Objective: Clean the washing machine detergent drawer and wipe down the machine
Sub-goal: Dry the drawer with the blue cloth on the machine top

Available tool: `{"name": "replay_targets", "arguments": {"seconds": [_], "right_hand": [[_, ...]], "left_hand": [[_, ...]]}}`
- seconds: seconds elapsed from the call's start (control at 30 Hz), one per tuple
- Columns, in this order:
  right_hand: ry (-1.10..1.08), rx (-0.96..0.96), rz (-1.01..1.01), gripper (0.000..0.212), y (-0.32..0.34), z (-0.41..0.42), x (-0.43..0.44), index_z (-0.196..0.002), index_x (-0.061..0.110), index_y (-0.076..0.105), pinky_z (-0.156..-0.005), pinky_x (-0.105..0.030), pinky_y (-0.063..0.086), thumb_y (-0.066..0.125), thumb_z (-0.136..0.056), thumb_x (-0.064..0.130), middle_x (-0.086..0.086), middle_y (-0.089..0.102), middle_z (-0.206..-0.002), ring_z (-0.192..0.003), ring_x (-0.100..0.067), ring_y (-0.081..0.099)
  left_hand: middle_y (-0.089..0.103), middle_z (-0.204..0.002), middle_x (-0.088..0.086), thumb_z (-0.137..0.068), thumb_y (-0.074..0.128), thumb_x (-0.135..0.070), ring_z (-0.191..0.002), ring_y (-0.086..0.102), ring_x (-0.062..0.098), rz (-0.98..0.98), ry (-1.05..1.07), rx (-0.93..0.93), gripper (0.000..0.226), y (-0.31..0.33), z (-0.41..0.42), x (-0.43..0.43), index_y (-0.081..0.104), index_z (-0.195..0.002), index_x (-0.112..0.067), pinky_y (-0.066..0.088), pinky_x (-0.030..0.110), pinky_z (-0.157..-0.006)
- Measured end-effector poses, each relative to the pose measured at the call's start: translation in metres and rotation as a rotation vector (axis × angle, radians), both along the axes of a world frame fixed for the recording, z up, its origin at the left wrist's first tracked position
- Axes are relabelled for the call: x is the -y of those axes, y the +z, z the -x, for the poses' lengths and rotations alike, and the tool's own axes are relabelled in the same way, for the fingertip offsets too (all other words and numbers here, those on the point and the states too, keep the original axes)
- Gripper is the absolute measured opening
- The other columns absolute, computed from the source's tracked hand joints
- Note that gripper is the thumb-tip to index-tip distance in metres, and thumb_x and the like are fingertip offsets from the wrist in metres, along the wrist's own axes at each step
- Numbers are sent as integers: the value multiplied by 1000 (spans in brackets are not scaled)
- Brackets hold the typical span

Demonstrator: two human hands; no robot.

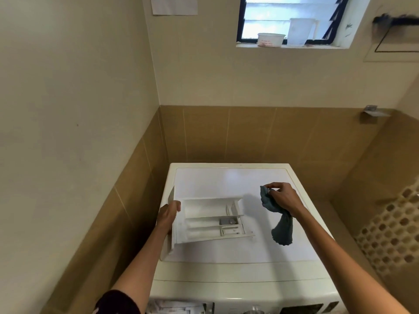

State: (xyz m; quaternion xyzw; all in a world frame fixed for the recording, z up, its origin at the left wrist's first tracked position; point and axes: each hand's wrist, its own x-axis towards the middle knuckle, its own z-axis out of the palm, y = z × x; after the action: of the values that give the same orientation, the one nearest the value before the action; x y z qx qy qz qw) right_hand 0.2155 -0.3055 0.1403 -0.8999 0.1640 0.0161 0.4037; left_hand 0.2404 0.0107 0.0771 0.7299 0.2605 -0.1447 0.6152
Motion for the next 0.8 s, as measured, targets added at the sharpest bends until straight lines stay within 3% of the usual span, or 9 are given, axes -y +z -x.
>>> {"name": "replay_targets", "arguments": {"seconds": [0.23,0.47,0.53,0.57,0.63,0.67,0.73,0.8], "right_hand": [[-19,9,-51,28,3,6,6,-113,16,66,-69,-26,42,47,-93,12,-15,68,-103,-93,-28,64],[-19,52,-178,25,14,16,10,-111,12,66,-75,-29,47,49,-92,8,-9,67,-99,-88,-25,63],[-17,89,-227,24,21,21,11,-110,10,66,-76,-27,47,49,-93,7,-8,65,-100,-88,-22,62],[-18,109,-271,23,25,24,12,-109,10,66,-72,-24,49,49,-93,6,-8,66,-98,-84,-21,63],[-42,135,-417,23,35,30,14,-107,9,65,-61,-18,51,48,-93,2,-8,67,-87,-72,-16,63],[-60,143,-501,24,40,33,15,-106,10,65,-57,-18,51,48,-93,1,-8,67,-83,-67,-15,63],[-100,174,-666,26,48,39,19,-107,12,64,-56,-21,53,48,-91,-1,-8,66,-81,-65,-15,63],[-118,217,-810,26,55,46,21,-106,12,62,-60,-24,54,47,-91,-3,-8,66,-84,-69,-17,63]], "left_hand": [[46,-78,9,-81,46,-22,-71,45,23,-26,-66,-37,15,0,-7,-2,47,-83,-6,33,28,-60],[52,-81,11,-90,49,-29,-68,47,21,-54,-69,-69,31,1,-11,-6,46,-107,-3,38,28,-59],[57,-100,17,-89,53,-35,-80,52,26,-54,-60,-65,47,0,-12,-8,47,-119,1,43,31,-73],[55,-117,20,-85,58,-45,-94,54,30,-89,-47,-57,64,-1,-13,-10,44,-127,2,44,34,-84],[40,-140,21,-68,65,-65,-123,43,38,-303,-17,-35,98,-4,-16,-10,35,-138,-3,37,47,-103],[34,-144,21,-66,66,-66,-130,35,41,-433,14,21,101,0,-15,-5,32,-140,-5,31,53,-107],[35,-141,21,-73,69,-54,-130,32,40,-618,41,239,83,25,-5,15,37,-135,-9,29,52,-105],[44,-131,20,-79,68,-44,-122,40,36,-616,-29,461,59,59,5,47,49,-123,-10,36,46,-98]]}}
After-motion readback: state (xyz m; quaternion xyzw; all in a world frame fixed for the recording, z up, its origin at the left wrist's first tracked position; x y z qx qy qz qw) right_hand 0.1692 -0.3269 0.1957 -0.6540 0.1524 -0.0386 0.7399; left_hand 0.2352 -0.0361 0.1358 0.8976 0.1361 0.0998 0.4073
